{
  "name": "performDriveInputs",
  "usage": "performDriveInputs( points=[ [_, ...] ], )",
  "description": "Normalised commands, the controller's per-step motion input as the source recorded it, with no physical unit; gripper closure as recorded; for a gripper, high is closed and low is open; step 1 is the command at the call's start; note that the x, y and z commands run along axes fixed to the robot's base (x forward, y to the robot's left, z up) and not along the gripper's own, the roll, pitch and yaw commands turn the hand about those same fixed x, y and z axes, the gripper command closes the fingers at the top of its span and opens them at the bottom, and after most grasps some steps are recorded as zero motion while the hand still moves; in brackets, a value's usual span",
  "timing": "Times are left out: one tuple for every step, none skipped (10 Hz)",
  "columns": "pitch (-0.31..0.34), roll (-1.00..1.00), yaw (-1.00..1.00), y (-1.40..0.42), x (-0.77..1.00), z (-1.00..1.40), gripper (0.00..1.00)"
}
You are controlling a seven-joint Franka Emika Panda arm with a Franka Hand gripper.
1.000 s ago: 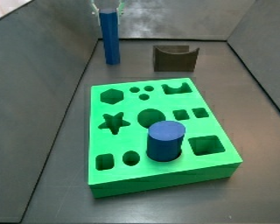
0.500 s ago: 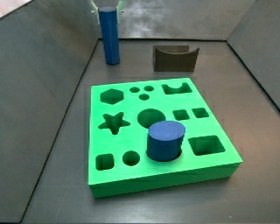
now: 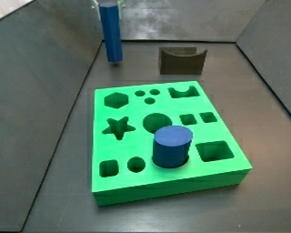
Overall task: Pick up the hexagon object. Move up. Move to above the board. Insert the hexagon object.
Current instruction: Move up, then move to above the board.
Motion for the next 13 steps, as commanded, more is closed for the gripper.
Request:
performDriveInputs(
  points=[
    [0.000, 0.00, 0.00, 0.00, 0.00, 0.83, 1.00],
    [-0.016, 0.00, -0.04, 0.06, 0.01, 0.86, 1.00],
    [0.012, 0.00, -0.04, 0.05, -0.04, 0.76, 1.00],
    [0.023, 0.00, -0.04, 0.04, -0.03, 0.65, 1.00],
    [0.041, 0.01, -0.04, 0.03, -0.02, 0.46, 1.00],
    [0.059, 0.02, -0.04, 0.03, -0.01, 0.31, 1.00],
    [0.038, 0.00, 0.09, -0.75, 0.29, 0.92, 1.00],
    [0.044, 0.00, 0.10, -0.74, 0.29, 0.83, 1.00],
    [0.083, 0.00, 0.10, -0.59, 0.22, 0.68, 1.00],
    [0.086, -0.03, 0.07, -0.30, 0.11, 0.46, 1.00],
    [0.070, -0.05, 0.04, -0.07, 0.03, 0.25, 1.00],
    [0.473, 0.07, -0.76, -1.00, 0.32, 0.41, 1.00],
    [0.471, 0.08, -0.70, -1.00, 0.33, 0.39, 1.00]
  ],
)
